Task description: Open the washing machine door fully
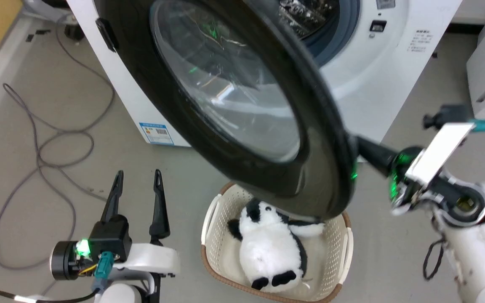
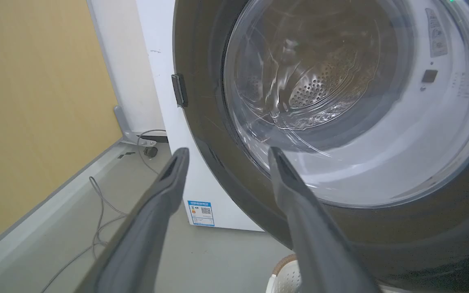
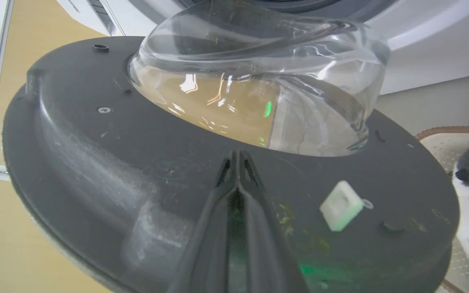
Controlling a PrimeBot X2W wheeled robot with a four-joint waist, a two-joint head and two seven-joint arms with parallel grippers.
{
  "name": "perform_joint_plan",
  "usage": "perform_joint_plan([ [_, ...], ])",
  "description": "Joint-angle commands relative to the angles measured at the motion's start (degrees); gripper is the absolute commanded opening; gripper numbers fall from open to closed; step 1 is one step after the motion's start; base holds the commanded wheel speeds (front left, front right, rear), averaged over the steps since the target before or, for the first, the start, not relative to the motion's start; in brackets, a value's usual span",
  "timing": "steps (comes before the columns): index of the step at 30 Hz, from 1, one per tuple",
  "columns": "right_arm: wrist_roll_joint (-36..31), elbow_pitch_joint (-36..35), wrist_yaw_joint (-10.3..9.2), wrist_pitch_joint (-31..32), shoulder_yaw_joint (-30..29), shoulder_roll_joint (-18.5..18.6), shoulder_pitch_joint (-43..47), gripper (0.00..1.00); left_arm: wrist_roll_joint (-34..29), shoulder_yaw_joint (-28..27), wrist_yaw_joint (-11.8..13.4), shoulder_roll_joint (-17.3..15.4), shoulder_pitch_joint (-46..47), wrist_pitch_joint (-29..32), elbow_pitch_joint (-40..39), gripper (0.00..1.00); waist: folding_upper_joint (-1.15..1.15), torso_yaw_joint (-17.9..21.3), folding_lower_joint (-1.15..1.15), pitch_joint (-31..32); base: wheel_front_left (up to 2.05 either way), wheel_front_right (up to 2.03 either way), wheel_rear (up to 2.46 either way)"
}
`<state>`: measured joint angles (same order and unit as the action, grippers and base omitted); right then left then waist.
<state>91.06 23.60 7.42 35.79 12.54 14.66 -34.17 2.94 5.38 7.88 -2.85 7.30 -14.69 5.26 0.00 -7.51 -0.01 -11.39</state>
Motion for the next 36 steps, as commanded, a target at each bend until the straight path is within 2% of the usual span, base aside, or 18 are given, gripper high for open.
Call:
perform_joint_plan([
  [1, 0.21, -1.13, 0.07, 0.59, 0.69, -0.90, 2.06, 0.00, -0.53, -0.04, -0.31, -0.03, -0.79, -0.30, 0.24, 1.00, 0.00, -0.08, 0.01, 0.87, 0.00, 0.00, 0.00],
  [13, -0.40, -9.36, 0.07, 3.41, 6.08, -4.36, 11.45, 0.00, -0.78, 0.17, -0.83, -0.03, -3.20, -0.30, 1.09, 1.00, 0.00, -0.75, 0.01, 4.08, 0.00, 0.00, 0.00],
  [26, -0.26, -13.64, 0.07, 3.02, 10.04, -8.53, 19.07, 0.00, -0.74, -0.06, -1.18, -0.03, -4.54, -0.30, 1.46, 1.00, 0.00, -1.50, 0.01, 6.27, 0.00, 0.00, 0.00],
  [32, -0.99, -15.81, 0.07, -0.44, 8.94, -9.22, 21.45, 0.00, -0.98, -0.53, -1.38, -0.03, -5.34, -0.30, 1.44, 1.00, 0.00, -1.30, 0.01, 7.17, 0.00, 0.00, 0.00],
  [36, -4.17, -18.64, 0.07, -6.69, 6.40, -8.74, 22.05, 0.00, -1.04, -0.92, -1.63, -0.03, -5.86, -0.30, 1.51, 1.00, 0.00, -0.99, 0.01, 8.11, 0.00, 0.00, 0.00],
])
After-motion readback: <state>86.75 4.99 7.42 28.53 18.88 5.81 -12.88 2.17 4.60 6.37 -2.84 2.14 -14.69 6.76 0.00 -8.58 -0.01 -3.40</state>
